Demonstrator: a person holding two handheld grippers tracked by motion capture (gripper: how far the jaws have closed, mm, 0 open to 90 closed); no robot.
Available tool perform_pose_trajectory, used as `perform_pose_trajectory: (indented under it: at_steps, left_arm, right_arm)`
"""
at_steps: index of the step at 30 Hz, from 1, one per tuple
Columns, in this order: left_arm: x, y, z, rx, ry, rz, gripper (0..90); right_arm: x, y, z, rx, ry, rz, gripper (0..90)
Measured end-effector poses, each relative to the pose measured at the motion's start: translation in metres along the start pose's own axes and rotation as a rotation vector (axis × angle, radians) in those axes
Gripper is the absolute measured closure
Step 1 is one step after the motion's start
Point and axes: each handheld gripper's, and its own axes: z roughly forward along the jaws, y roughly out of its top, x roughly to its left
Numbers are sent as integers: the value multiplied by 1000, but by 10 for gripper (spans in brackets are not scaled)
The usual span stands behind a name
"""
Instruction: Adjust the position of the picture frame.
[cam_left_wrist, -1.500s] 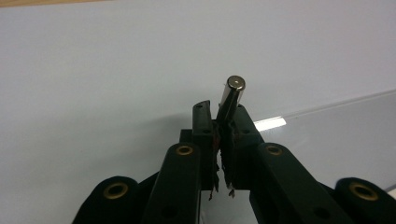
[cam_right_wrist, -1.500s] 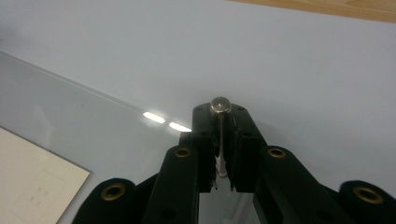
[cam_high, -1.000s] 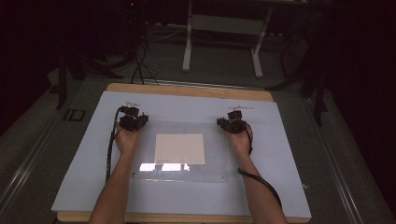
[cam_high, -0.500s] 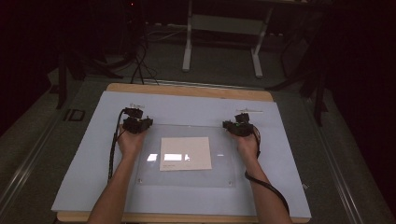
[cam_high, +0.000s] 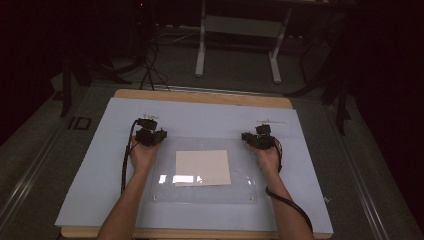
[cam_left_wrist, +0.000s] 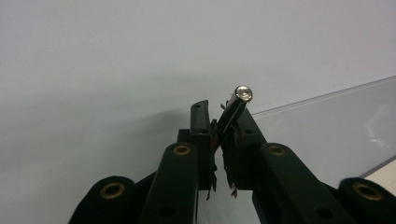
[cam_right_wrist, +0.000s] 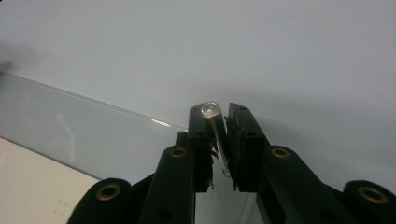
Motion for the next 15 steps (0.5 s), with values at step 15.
perform_pose_trajectory:
  at_steps: [15]
  left_arm:
    - [5,-2,3,-27,-36,-34,800]
  right_arm:
    - [2,-1,0,0,-16,-24,806]
